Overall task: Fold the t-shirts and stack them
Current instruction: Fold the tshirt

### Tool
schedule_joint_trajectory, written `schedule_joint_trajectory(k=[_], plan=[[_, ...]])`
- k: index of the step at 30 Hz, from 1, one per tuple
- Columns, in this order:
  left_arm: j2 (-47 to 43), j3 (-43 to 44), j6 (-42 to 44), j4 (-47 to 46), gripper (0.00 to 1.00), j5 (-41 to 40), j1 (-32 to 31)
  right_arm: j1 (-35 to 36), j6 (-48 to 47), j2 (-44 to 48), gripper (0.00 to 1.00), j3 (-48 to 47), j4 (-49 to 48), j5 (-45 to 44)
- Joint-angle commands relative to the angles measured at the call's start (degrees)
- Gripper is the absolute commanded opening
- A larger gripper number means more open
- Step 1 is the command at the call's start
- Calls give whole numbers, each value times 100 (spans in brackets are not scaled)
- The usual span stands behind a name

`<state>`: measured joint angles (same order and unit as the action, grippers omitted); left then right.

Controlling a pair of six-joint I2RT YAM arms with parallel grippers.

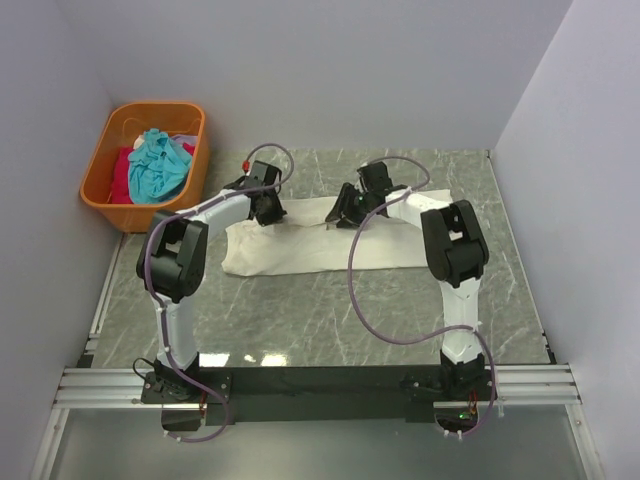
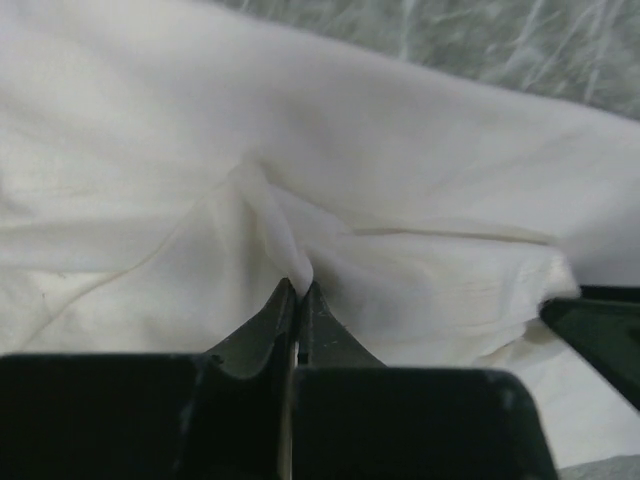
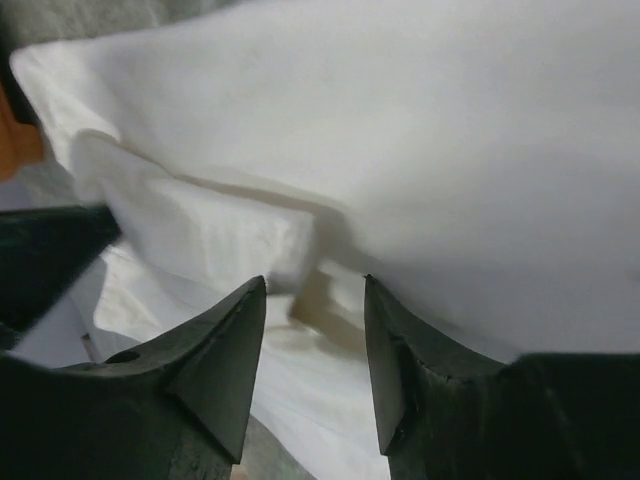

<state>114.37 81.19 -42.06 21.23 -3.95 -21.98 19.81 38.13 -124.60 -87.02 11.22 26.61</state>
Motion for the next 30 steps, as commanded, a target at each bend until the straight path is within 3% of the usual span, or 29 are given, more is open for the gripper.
schedule_joint_trajectory(k=[1,4,12,30], plan=[[-266,397,312,-409,4,-54,0,-48,-314,804,52,361,-182,-384],[-178,512,462,-515,4,-36,0,-39,-613,1173,57,590,2,-753],[156,846,945,-568,7,-107,0,-57,-1140,1973,58,1318,213,-1316],[490,908,1095,-866,12,95,0,-48,-1290,2800,58,2348,143,-1220]])
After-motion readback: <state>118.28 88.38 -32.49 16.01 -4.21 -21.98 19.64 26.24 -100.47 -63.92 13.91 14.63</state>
